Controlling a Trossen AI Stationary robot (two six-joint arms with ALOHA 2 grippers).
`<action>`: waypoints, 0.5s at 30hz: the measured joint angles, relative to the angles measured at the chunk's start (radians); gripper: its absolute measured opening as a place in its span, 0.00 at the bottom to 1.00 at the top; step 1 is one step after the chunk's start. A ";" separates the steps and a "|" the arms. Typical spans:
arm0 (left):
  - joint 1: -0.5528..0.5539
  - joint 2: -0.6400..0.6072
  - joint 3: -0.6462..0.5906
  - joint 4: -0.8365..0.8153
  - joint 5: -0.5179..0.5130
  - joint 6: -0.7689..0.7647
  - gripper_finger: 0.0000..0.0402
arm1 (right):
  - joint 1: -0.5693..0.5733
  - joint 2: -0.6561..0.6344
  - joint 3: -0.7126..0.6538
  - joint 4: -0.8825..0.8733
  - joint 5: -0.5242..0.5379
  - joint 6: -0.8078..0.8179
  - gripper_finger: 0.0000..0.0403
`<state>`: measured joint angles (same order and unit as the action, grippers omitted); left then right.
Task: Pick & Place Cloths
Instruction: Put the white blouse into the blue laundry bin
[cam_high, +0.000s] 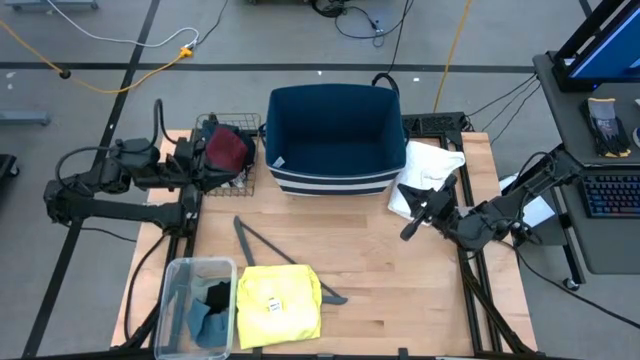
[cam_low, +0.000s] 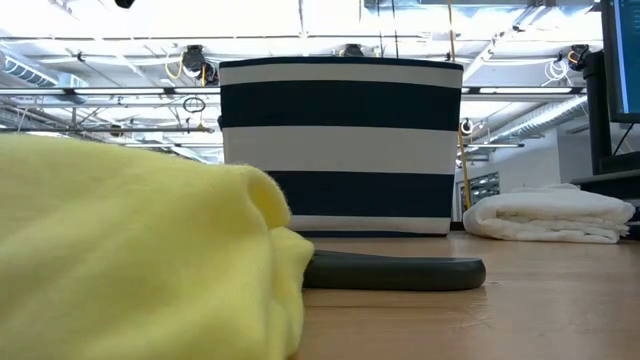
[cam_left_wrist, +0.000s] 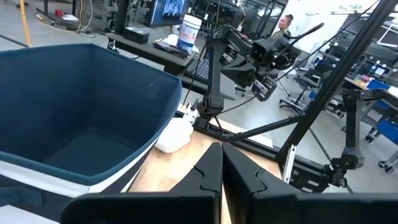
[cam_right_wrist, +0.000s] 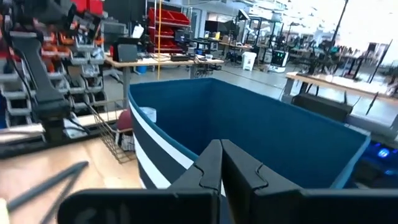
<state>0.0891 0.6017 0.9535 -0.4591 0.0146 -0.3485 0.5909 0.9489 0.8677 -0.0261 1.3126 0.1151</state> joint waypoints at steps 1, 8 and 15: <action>0.000 0.000 0.000 0.000 0.000 0.000 0.01 | 0.000 0.000 0.000 0.000 0.000 0.022 0.00; 0.000 0.000 0.000 -0.011 0.000 0.000 0.00 | 0.000 -0.012 0.000 0.038 0.179 0.077 0.00; 0.000 -0.002 0.000 -0.011 0.001 0.026 0.00 | -0.015 -0.037 0.001 0.520 0.259 -0.358 0.00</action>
<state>0.0891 0.5999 0.9535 -0.4698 0.0156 -0.3225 0.5754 0.9122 0.8684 0.4938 1.5711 -0.2432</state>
